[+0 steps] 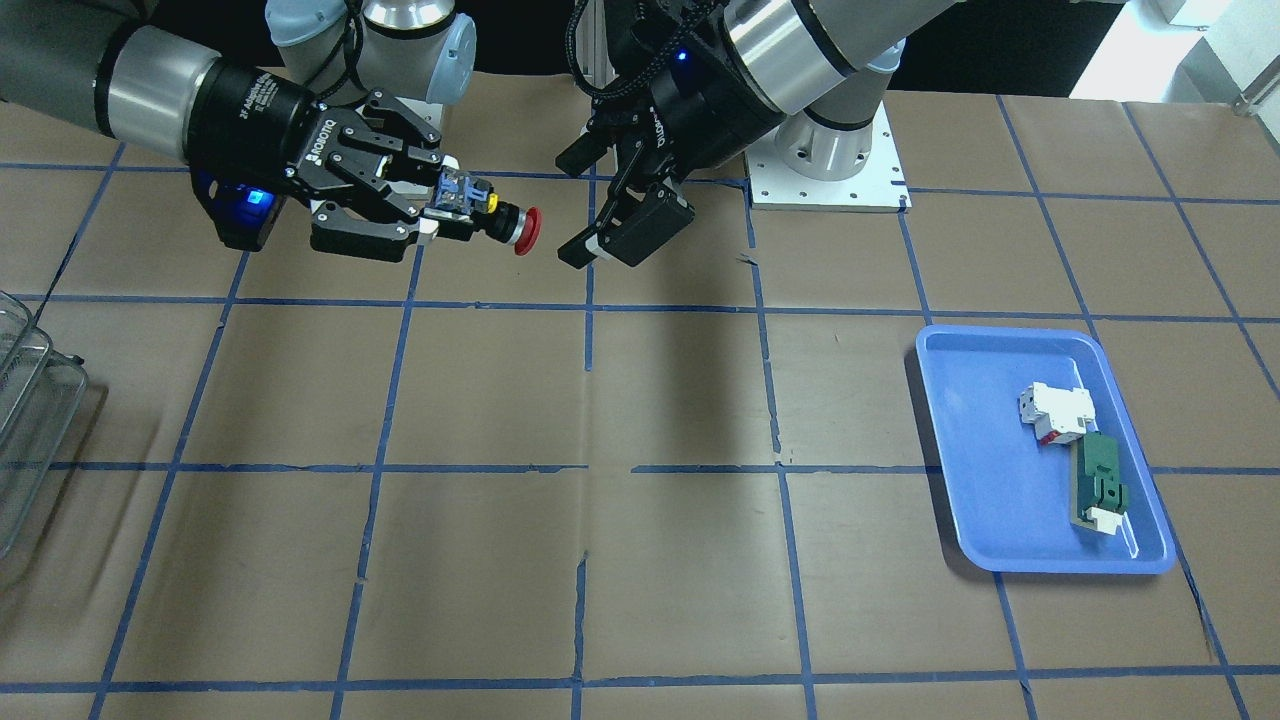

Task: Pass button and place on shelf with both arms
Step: 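Open the left gripper and withdraw it while the right carries the button, then lower the button into the wire mesh basket with the right gripper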

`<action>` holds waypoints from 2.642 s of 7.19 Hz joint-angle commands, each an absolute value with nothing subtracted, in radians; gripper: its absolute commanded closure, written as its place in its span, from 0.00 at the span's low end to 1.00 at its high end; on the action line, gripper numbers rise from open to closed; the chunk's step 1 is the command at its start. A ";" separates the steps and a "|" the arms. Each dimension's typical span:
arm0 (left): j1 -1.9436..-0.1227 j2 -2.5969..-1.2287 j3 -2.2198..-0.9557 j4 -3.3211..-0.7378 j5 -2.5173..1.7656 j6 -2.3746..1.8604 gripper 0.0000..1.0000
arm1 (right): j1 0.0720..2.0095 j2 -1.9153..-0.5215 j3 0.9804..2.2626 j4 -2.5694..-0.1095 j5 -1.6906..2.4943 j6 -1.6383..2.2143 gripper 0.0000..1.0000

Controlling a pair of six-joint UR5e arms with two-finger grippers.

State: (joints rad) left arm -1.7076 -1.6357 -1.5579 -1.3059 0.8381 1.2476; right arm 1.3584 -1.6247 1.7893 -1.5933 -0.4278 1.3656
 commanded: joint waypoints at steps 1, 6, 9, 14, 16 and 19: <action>-1.697 -1.658 -1.522 -1.313 0.956 1.091 0.00 | 1.321 -1.628 1.784 -1.667 -0.619 1.234 1.00; -1.616 -1.667 -1.572 -1.331 1.478 0.659 0.00 | 1.303 -1.626 1.683 -1.654 -1.330 0.469 1.00; -1.586 -1.634 -1.624 -1.355 1.601 0.461 0.00 | 1.037 -1.617 1.683 -1.672 -1.457 -0.107 1.00; -1.566 -1.632 -1.623 -1.388 1.704 0.054 0.00 | 0.826 -1.471 1.687 -2.031 -1.516 -0.492 1.00; -1.534 -1.629 -1.611 -1.442 1.733 0.063 0.00 | 0.824 -1.450 1.687 -2.056 -1.513 -0.480 1.00; -1.536 -1.631 -1.609 -1.442 1.733 0.066 0.00 | 0.824 -1.404 1.687 -2.089 -1.516 -0.476 0.31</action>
State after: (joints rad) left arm -1.5362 -1.6296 -1.6095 -1.4410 1.7326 0.0651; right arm 0.8242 -1.4126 1.6865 -2.0798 -1.5146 -0.4761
